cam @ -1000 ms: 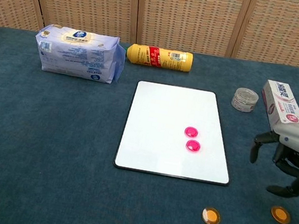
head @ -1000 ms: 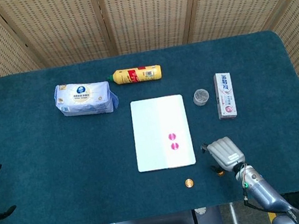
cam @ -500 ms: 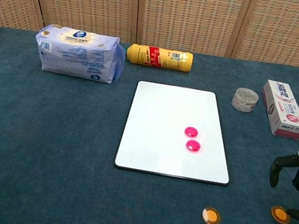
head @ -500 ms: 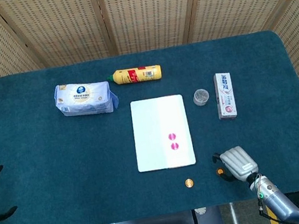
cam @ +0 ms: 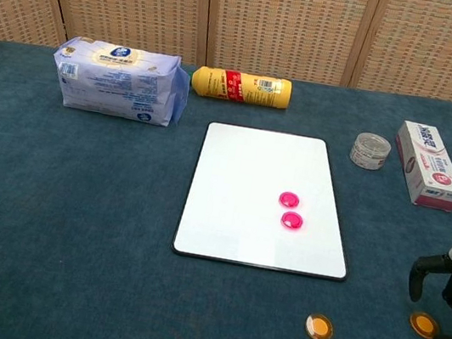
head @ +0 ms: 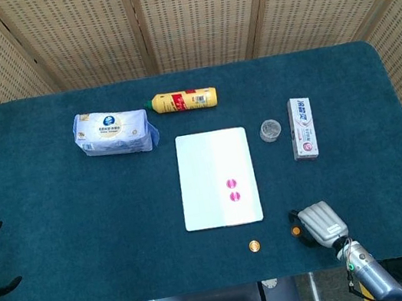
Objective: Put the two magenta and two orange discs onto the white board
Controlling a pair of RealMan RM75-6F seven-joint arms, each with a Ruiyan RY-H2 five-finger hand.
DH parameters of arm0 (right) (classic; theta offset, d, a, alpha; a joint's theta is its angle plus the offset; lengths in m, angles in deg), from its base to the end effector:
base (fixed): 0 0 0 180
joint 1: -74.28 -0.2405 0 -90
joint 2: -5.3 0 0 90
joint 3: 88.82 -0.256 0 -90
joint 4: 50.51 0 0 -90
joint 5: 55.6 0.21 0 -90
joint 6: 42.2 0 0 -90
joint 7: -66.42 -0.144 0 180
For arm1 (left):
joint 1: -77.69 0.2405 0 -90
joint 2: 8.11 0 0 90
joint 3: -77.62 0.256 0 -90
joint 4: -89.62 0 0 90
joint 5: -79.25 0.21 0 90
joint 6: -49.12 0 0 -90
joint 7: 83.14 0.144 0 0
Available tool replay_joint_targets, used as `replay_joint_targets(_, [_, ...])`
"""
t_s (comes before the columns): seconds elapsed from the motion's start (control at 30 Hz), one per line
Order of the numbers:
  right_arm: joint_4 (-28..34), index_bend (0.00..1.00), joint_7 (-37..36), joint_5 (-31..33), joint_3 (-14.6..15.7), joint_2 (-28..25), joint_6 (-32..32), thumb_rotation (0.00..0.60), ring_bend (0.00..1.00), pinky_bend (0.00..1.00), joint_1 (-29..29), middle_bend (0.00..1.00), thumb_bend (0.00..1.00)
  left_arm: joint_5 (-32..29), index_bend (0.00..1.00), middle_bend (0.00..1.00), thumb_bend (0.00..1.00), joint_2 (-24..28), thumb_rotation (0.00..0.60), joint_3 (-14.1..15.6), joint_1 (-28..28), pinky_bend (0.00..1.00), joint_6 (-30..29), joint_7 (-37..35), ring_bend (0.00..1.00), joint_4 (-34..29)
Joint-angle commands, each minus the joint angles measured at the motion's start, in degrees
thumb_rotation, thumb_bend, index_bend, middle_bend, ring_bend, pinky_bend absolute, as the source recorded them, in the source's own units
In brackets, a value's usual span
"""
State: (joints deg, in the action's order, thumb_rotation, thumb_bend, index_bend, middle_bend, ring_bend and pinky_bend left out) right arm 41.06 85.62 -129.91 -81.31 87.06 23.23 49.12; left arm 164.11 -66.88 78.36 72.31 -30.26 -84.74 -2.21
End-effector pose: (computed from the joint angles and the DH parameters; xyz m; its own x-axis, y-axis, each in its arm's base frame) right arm -0.2533 -0.2180 -0.0008 0.5154 -0.3942 0.7609 -0.8543 -0.3052 0.4207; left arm -0.3325 0.1698 0.1718 0.4587 0.1513 0.8756 0.8849 0.0125 -0.4657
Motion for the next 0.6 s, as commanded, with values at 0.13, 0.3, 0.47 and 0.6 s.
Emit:
replay_joint_targets(0.13, [-0.77, 0.41, 0.52, -0.05, -0.66, 0.5, -0.9, 0.6, 0.87, 1.0, 0.5, 0.85, 0.34, 0.05, 0.0, 0.0, 0.0, 0.01, 0.6, 0.04, 0.04, 0.0, -0.04, 0.0, 0.0, -0.01])
replay_joint_targets(0.3, [-1.38, 0.41, 0.6, -0.53, -0.94, 0.67, -1.36, 0.6, 0.87, 1.0, 1.11, 0.85, 0.34, -0.13, 0.0, 0.0, 0.0, 0.03, 0.6, -0.05, -0.05, 0.0, 0.15, 0.1, 0.0, -0.03])
replay_joint_targets(0.47, [-1.82, 0.41, 0.13, -0.96, -1.18, 0.77, -1.77, 0.6, 0.87, 1.0, 1.52, 0.85, 0.34, -0.1, 0.0, 0.0, 0.0, -0.02, 0.6, -0.04, -0.03, 0.0, 0.12, 0.1, 0.0, 0.01])
replay_joint_targets(0.6, [-2.28, 0.41, -0.03, -1.32, -1.41, 1.09, -2.19, 0.6, 0.87, 1.0, 1.79, 0.85, 0.34, -0.13, 0.0, 0.0, 0.0, -0.1, 0.6, -0.02, -0.07, 0.0, 0.23, 0.32, 0.0, -0.02])
